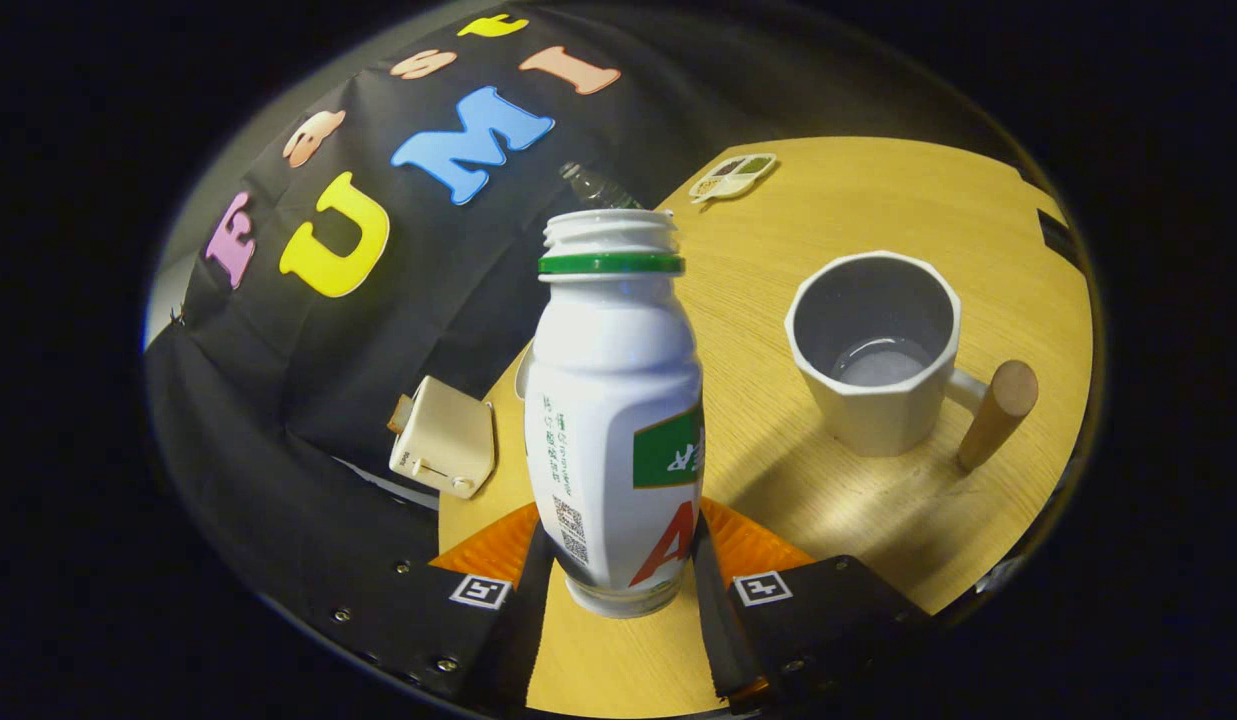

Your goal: Take the bottle from table, then pour the juice into the cup, finally place the bottle on the coaster

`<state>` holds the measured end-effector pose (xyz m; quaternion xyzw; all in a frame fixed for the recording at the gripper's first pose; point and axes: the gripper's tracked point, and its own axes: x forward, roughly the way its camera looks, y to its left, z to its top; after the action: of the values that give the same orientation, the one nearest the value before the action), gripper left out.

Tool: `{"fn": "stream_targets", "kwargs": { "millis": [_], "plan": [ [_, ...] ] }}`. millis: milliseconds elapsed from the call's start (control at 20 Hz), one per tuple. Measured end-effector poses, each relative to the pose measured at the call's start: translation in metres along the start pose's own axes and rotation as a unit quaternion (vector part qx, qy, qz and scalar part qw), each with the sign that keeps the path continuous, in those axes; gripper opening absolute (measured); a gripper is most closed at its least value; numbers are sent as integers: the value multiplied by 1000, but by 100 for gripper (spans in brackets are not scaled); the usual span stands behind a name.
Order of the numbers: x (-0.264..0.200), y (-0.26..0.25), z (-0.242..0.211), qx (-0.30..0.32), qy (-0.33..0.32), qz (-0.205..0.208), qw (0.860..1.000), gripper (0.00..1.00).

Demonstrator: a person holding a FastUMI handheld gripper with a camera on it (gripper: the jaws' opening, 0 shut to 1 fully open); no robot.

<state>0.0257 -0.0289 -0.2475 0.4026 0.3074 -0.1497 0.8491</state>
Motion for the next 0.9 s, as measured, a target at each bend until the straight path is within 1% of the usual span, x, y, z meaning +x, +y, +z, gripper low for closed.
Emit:
{"fn": "stream_targets", "kwargs": {
  "millis": [200, 500, 900],
  "plan": [
    [7, 6, -2, -59, -11, -11, 998, 66],
    [15, 17, 7, -124, -42, -21, 991, 66],
    [28, 22, 23, -214, -78, -61, 972, 66]
  ]
}}
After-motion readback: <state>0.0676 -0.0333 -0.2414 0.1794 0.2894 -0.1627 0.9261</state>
